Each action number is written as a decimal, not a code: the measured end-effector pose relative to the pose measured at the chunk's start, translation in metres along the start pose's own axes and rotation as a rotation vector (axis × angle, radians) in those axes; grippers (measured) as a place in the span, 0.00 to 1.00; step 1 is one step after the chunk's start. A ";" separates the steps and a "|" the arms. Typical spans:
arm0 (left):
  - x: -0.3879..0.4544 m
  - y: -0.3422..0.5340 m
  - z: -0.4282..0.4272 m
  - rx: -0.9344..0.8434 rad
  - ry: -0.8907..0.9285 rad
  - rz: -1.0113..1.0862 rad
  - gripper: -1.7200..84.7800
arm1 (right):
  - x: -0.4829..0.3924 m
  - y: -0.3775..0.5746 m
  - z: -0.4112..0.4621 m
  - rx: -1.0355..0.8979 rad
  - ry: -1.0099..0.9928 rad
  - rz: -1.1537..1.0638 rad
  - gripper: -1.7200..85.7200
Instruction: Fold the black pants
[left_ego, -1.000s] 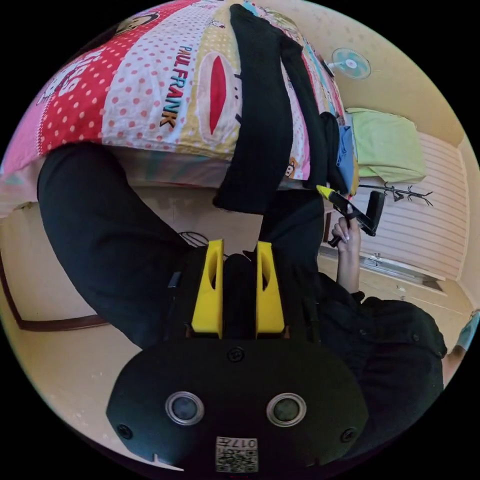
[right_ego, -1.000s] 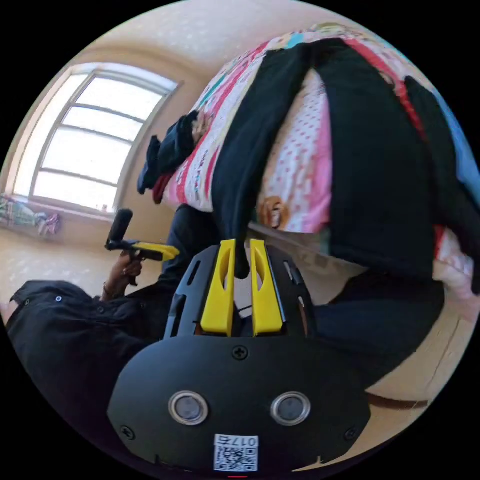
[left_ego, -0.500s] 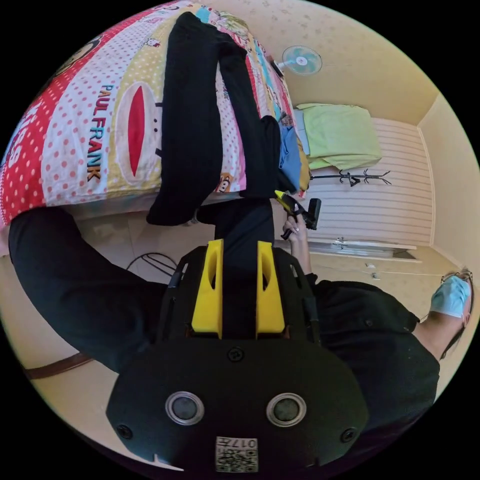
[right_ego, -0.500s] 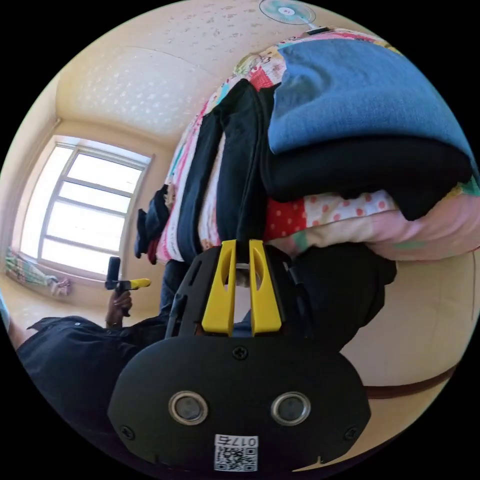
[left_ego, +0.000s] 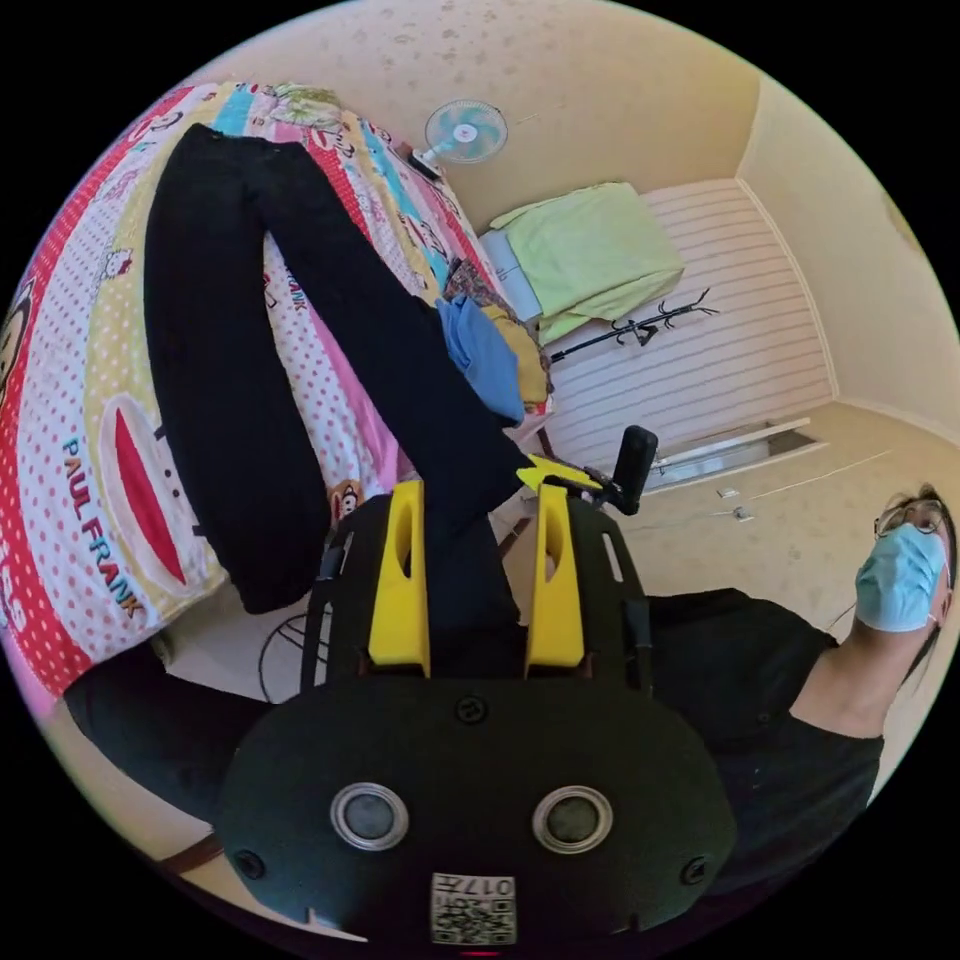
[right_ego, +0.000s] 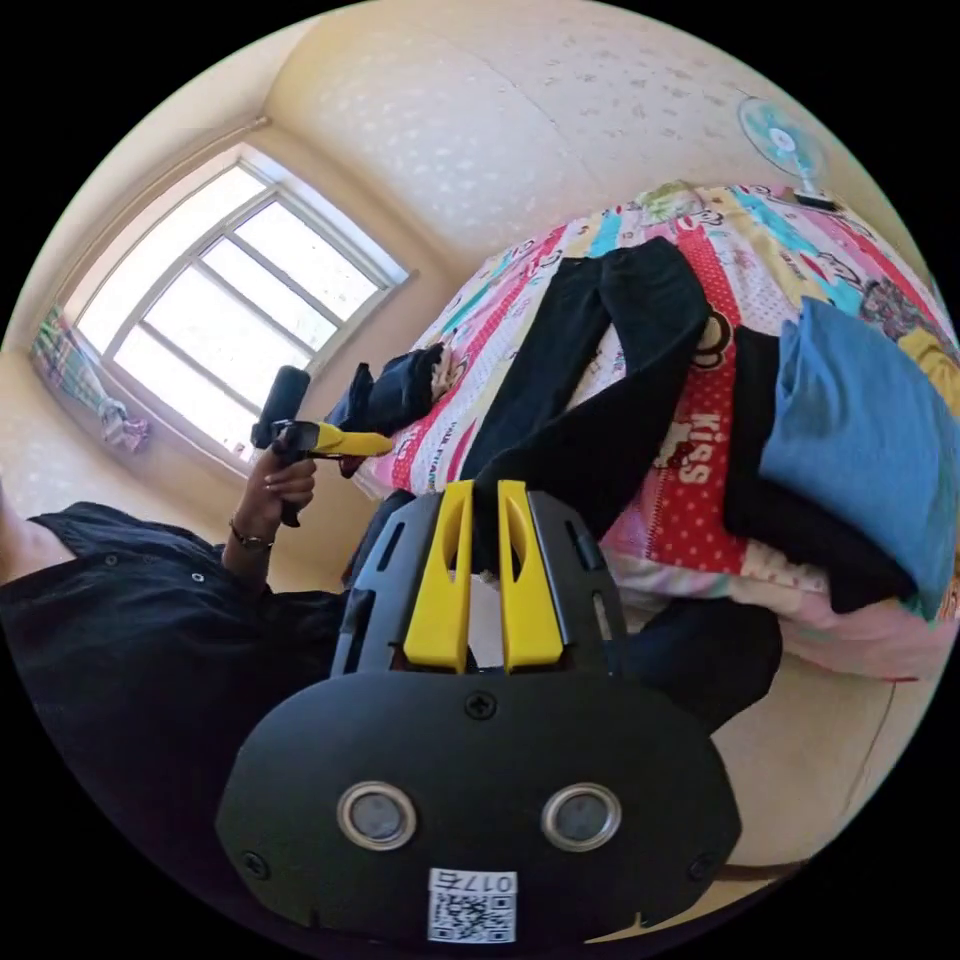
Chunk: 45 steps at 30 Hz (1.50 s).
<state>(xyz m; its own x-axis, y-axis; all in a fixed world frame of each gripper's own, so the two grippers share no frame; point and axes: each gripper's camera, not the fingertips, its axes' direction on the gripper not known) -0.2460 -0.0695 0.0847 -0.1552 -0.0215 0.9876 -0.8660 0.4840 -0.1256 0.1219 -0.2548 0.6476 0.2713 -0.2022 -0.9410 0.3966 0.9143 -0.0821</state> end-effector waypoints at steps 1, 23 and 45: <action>-0.001 -0.013 0.012 -0.022 -0.028 0.019 0.20 | -0.008 -0.004 0.009 -0.015 -0.022 -0.023 0.05; -0.113 0.021 0.083 0.009 0.100 -0.033 0.06 | 0.128 -0.289 0.165 -0.211 0.281 0.082 0.16; -0.201 0.082 0.004 0.153 0.151 -0.128 0.06 | 0.100 -0.467 0.386 -0.055 0.348 -0.145 0.04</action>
<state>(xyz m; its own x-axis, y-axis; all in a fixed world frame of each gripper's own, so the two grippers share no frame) -0.2872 -0.0287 -0.1246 0.0235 0.0625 0.9978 -0.9377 0.3475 0.0003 0.3024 -0.8371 0.7181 -0.1015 -0.2080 -0.9728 0.3588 0.9044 -0.2308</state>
